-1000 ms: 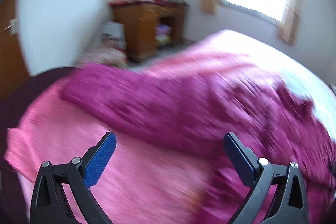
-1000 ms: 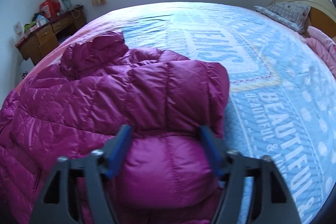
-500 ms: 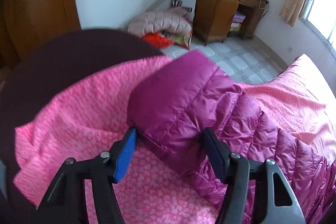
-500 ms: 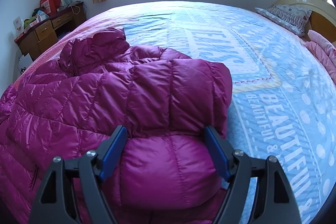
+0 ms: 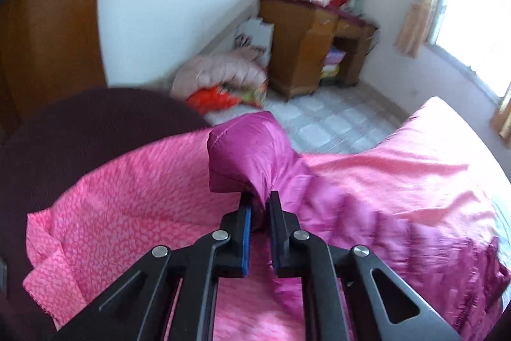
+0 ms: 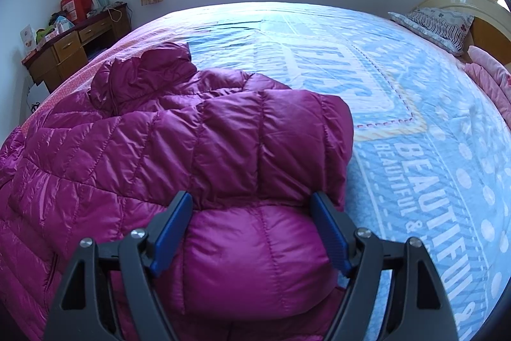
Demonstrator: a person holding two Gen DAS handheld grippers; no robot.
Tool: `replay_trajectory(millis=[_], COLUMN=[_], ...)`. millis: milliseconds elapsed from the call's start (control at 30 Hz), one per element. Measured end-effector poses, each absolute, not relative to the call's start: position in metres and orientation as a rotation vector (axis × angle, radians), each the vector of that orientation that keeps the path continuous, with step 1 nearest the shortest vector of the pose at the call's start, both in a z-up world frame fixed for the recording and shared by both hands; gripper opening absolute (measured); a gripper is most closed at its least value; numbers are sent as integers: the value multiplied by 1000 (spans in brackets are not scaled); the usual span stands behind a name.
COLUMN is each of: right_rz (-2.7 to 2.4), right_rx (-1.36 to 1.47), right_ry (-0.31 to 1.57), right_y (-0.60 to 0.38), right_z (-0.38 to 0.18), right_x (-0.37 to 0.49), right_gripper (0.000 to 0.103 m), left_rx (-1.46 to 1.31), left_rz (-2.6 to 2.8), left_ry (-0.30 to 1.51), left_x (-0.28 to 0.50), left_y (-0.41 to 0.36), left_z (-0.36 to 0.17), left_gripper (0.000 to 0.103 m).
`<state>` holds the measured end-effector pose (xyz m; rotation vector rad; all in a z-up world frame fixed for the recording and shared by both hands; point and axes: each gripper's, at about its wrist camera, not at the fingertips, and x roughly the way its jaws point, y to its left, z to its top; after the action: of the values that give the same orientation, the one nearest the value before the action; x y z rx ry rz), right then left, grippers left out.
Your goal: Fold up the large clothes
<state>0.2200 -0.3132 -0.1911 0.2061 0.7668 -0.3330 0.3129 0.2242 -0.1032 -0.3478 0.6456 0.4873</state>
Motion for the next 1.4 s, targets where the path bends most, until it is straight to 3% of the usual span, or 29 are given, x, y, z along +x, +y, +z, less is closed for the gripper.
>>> replay_trajectory(millis=[233,433,667,1033,1267,1400], right_rz=[-331,-330,-325,-314,-311,-300], right_rx=[213,230,245,277,284,295], right_ry=[762,750,740,725,724,721], right_y=[-314,-315,-318,-321,-322,-323], right_z=[-191,-191,-191,-192,-192,-192], right_x=[220,219,217,215,215,214], right_gripper=[79,79,79,79,79,82], left_rx=[-194,-50,98,274,356,314], left_rz=[234,-24,-194,-366,-427,-463], left_ry=[431,346,368,490,626,702], left_x=[279,250,231,194,187,190], left_y=[115,1,-94,-168,-175,-163], left_z=[-31,-16,-51,-121,-155,-155], left_gripper=[8,8,8,8,9,15])
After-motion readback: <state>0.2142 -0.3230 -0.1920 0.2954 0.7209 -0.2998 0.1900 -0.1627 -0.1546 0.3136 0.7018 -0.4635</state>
